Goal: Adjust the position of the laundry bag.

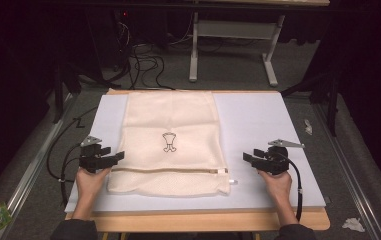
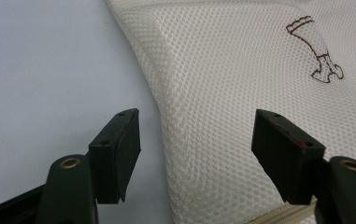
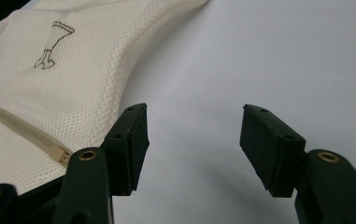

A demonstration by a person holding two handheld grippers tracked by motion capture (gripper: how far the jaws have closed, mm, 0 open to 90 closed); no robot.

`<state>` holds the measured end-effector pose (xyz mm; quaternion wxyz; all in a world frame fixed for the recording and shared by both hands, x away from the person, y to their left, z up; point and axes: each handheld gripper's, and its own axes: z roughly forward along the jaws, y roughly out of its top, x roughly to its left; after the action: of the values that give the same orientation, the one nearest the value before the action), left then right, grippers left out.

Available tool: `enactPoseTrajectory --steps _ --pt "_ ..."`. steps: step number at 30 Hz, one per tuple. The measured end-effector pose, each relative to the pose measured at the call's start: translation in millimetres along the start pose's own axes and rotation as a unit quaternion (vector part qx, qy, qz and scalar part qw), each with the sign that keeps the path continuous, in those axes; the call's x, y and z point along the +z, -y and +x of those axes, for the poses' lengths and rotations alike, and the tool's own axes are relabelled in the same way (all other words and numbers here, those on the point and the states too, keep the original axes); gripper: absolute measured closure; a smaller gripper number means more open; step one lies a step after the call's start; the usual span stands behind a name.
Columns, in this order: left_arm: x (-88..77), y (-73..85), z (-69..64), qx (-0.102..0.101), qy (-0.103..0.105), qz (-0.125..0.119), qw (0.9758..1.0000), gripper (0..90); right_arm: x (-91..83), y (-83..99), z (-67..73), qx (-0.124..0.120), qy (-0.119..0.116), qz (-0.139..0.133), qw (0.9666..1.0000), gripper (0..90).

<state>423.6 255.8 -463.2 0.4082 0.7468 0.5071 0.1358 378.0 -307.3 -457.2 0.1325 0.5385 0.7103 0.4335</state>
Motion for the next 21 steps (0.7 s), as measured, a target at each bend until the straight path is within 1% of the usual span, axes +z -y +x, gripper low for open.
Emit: enactPoseTrajectory --steps 1,2,5,6,7,8,9,11,13,15,17,18,19,21 --pt "0.7 -0.5 -0.5 0.0 0.001 0.002 1.0 33.4 2.1 -0.9 1.8 -0.002 -0.001 0.007 1.0 43.5" --pt "0.7 -0.5 -0.5 0.0 0.001 0.002 1.0 33.7 2.1 -0.9 1.8 -0.002 -0.001 0.007 1.0 43.5" --pt "4.0 -0.8 -3.4 0.0 -0.005 0.006 1.0 34.4 10.3 -3.9 7.7 -0.01 -0.014 0.027 0.9995 44.9" --pt "4.0 -0.8 -3.4 0.0 -0.005 0.006 1.0 34.4 10.3 -3.9 7.7 -0.01 -0.014 0.027 0.9995 44.9" --pt "5.6 -1.0 -4.6 0.003 -0.006 0.01 0.9999 34.3 14.7 -5.5 11.6 -0.017 -0.023 0.032 0.9991 45.0" --pt "5.6 -1.0 -4.6 0.003 -0.006 0.01 0.9999 34.2 14.7 -5.5 11.6 -0.017 -0.023 0.032 0.9991 45.0" --pt "6.9 -1.1 -5.3 0.003 -0.009 0.011 0.9999 34.2 18.0 -7.2 17.3 -0.021 -0.028 0.037 0.9987 45.0" --pt "7.7 -1.1 -5.5 0.002 -0.01 0.011 0.9999 34.3 19.6 -8.1 19.8 -0.023 -0.03 0.04 0.9985 45.0" --pt "9.9 -1.4 -5.6 0.0 -0.013 0.013 0.9998 34.3 25.6 -10.8 25.5 -0.026 -0.039 0.043 0.998 44.9" --pt "10.7 -1.6 -6.3 -0.003 -0.014 0.015 0.9998 35.1 27.9 -11.6 27.7 -0.026 -0.039 0.046 0.9978 44.9" --pt "11.3 -1.5 -7.3 -0.002 -0.014 0.014 0.9998 36.6 35.4 -13.5 33.9 -0.031 -0.044 0.057 0.9969 44.9" --pt "11.9 -1.5 -7.7 -0.002 -0.016 0.015 0.9998 36.6 35.4 -13.5 33.9 -0.031 -0.044 0.057 0.9969 44.9" --pt "12.5 -1.4 -8.0 -0.001 -0.017 0.017 0.9997 37.4 40.4 -14.9 37.7 -0.034 -0.047 0.064 0.9963 44.9" --pt "14.3 -0.6 -8.7 0.003 -0.021 0.02 0.9996 37.7 42.8 -15.6 39.6 -0.034 -0.049 0.066 0.996 44.9"
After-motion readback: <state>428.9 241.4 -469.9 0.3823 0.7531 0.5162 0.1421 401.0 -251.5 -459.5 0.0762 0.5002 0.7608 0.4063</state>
